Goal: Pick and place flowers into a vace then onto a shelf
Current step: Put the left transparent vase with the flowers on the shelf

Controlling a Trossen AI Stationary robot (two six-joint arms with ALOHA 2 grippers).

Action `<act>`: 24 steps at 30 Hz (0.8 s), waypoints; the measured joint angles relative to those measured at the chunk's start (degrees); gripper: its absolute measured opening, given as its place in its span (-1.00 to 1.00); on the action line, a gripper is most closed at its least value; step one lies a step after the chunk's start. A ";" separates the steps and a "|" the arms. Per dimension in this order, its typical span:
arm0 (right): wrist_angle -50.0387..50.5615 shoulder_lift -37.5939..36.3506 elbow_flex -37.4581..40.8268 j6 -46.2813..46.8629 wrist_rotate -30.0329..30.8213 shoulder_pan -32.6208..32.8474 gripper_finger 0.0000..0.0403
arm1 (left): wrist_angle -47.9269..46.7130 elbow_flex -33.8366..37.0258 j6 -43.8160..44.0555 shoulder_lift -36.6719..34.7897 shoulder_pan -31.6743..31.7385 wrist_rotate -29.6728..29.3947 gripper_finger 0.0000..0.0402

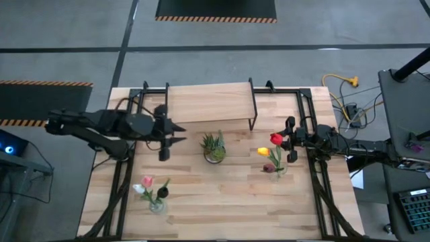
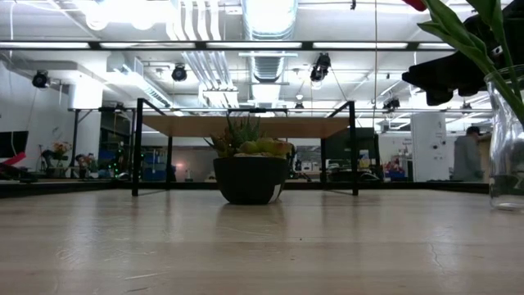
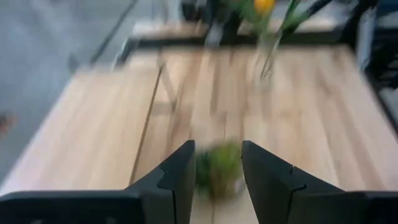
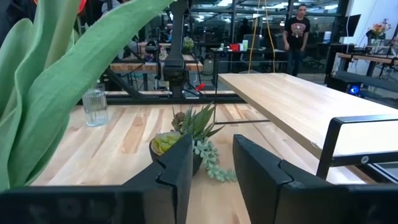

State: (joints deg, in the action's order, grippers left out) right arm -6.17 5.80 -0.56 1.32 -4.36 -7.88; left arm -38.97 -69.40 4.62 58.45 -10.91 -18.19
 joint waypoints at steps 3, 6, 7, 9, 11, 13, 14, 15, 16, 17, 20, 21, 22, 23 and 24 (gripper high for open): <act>0.02 0.00 0.00 0.00 0.00 0.00 -0.44 | -10.41 0.01 9.36 -2.99 0.16 -1.59 -0.43; 0.02 0.00 0.00 0.02 0.00 -0.02 -0.43 | -20.86 0.46 20.08 -5.22 0.03 -0.75 -0.43; 0.02 0.00 0.00 0.06 -0.02 0.00 -0.44 | -23.87 0.71 23.52 -5.77 -0.05 0.60 -0.43; 0.02 0.00 0.00 0.09 -0.02 -0.02 -0.45 | -29.03 1.48 30.04 -6.81 -0.03 3.80 -0.43; 0.02 0.00 0.00 0.19 -0.02 -0.01 -0.46 | -33.34 2.72 35.63 -7.59 -0.03 6.94 -0.43; 0.02 0.00 0.00 0.20 -0.04 0.00 -0.48 | -36.34 4.24 40.28 -7.85 -0.03 10.92 -0.43; 0.02 0.00 0.00 0.20 -0.04 -0.01 -0.49 | -37.79 5.21 42.34 -7.93 -0.03 13.16 -0.43; 0.02 0.00 0.00 0.20 -0.04 0.00 -0.50 | -39.00 6.28 44.34 -7.97 -0.03 15.69 -0.43; 0.02 0.00 0.00 0.20 -0.04 0.00 -0.50 | -39.96 7.33 46.08 -8.01 -0.03 18.26 -0.43; 0.02 0.00 0.00 0.20 -0.04 -0.01 -0.51 | -40.93 8.38 47.57 -8.18 -0.04 20.42 -0.43; 0.02 0.00 0.00 0.20 -0.07 -0.02 -0.53 | -43.62 11.82 51.69 -8.82 -0.05 26.30 -0.43; 0.02 0.00 0.00 0.20 -0.09 0.00 -0.54 | -43.75 13.00 52.75 -9.14 -0.05 27.92 -0.43; 0.02 0.02 0.00 0.20 -0.11 0.00 -0.54 | -43.73 14.04 53.99 -9.51 -0.05 29.57 -0.43; 0.02 0.04 0.00 0.20 -0.11 -0.02 -0.55 | -43.69 15.06 55.01 -9.97 -0.08 30.96 -0.43; 0.02 0.04 0.00 0.20 -0.13 0.00 -0.55 | -43.75 15.97 55.81 -10.39 -0.40 32.22 -0.43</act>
State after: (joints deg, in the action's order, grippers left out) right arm -6.15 5.85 -0.56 1.52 -4.49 -7.88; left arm -82.72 -53.42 60.43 48.05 -11.31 14.03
